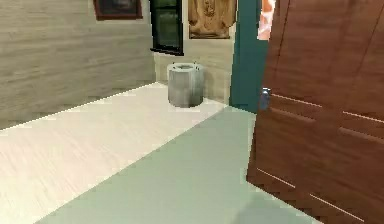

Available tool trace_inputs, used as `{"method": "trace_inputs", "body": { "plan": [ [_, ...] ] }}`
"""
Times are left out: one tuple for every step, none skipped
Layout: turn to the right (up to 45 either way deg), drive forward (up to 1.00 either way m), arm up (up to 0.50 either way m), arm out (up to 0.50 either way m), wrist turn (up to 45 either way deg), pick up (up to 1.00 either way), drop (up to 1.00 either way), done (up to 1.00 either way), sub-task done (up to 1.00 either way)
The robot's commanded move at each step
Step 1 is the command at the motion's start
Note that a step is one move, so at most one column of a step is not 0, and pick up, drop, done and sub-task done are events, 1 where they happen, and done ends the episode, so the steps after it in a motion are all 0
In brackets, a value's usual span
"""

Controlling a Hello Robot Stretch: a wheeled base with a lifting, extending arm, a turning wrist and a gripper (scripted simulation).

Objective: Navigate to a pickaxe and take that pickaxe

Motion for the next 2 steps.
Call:
{"method": "trace_inputs", "body": {
  "plan": [
    [45.0, 0.0, 0.0, 0.0, 0.0, 0.0, 0.0, 0.0, 0.0],
    [0.0, 0.2, 0.0, 0.0, 0.0, 0.0, 0.0, 0.0, 0.0]
  ]
}}
